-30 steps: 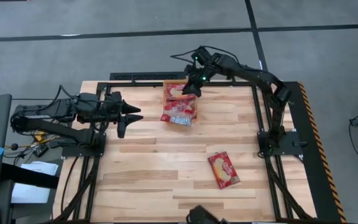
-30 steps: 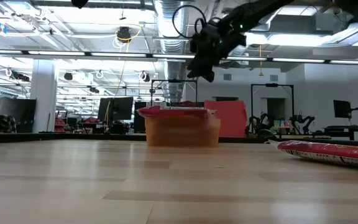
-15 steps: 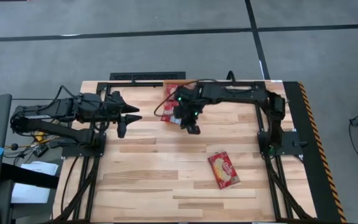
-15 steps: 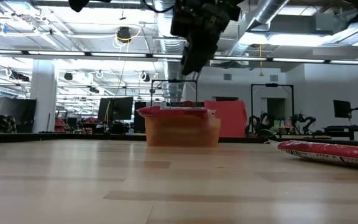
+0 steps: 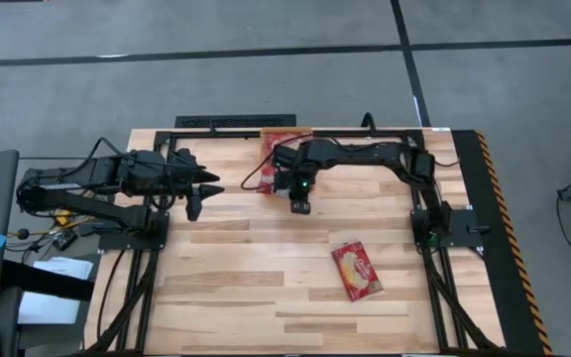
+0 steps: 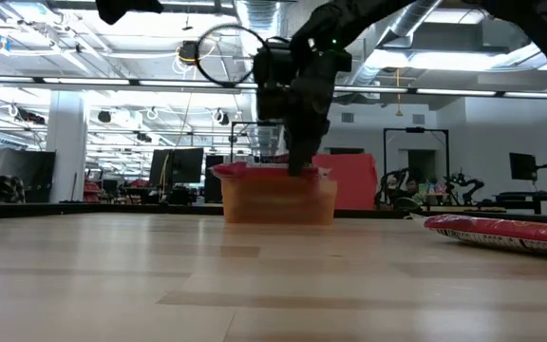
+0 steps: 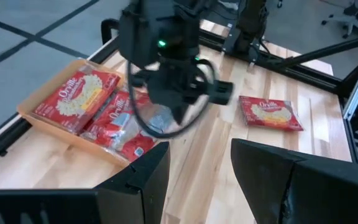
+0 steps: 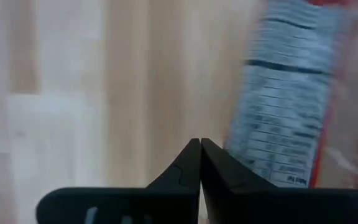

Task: Sort popcorn bags into baskets
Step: Put the red popcorn bag into the orange bin

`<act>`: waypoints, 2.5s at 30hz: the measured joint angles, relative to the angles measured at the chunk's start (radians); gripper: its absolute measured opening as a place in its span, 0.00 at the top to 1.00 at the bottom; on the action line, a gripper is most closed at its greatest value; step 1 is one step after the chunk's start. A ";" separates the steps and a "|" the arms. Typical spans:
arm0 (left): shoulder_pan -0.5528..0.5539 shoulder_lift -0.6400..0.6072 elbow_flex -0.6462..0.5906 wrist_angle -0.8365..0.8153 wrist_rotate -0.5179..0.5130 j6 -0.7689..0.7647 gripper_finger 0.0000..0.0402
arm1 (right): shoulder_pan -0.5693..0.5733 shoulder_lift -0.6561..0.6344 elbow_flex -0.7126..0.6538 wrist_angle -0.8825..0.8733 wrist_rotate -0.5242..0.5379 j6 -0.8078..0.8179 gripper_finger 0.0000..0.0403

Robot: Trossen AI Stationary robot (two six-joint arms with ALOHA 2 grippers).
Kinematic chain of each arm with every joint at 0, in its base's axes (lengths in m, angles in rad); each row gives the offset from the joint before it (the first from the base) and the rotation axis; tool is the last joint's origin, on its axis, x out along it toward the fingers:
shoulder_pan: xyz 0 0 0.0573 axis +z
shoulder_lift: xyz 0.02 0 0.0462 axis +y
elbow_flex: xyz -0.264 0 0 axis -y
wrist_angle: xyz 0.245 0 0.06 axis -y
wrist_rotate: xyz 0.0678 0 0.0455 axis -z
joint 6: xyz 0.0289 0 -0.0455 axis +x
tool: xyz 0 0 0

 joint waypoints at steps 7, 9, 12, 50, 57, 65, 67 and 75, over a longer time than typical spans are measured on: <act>0.000 0.000 0.000 0.000 -0.043 -0.001 0.60 | -0.047 -0.045 0.000 0.003 0.110 0.009 0.94; 0.000 0.000 0.000 0.001 -0.063 0.001 0.60 | -0.063 -0.066 0.003 0.008 0.121 0.008 0.96; 0.000 0.000 0.000 0.001 -0.088 0.002 0.60 | -0.086 -0.071 0.002 0.002 0.122 0.008 0.98; 0.000 0.049 0.001 -0.054 -0.086 -0.014 0.60 | 0.656 -0.578 -0.947 0.270 0.230 1.643 0.31; 0.000 0.102 0.001 -0.058 -0.085 -0.016 0.60 | 0.648 -0.485 -0.939 0.326 0.181 1.611 0.60; 0.000 0.098 0.000 -0.064 -0.085 -0.033 0.60 | 0.566 -0.529 -0.889 0.309 0.189 1.421 0.96; 0.000 0.095 0.000 -0.071 -0.085 -0.034 0.60 | 0.521 -0.564 -0.874 0.283 0.199 1.363 0.95; 0.000 0.094 0.000 -0.077 -0.085 -0.058 0.60 | 0.256 -0.682 -0.679 0.260 0.240 0.917 0.97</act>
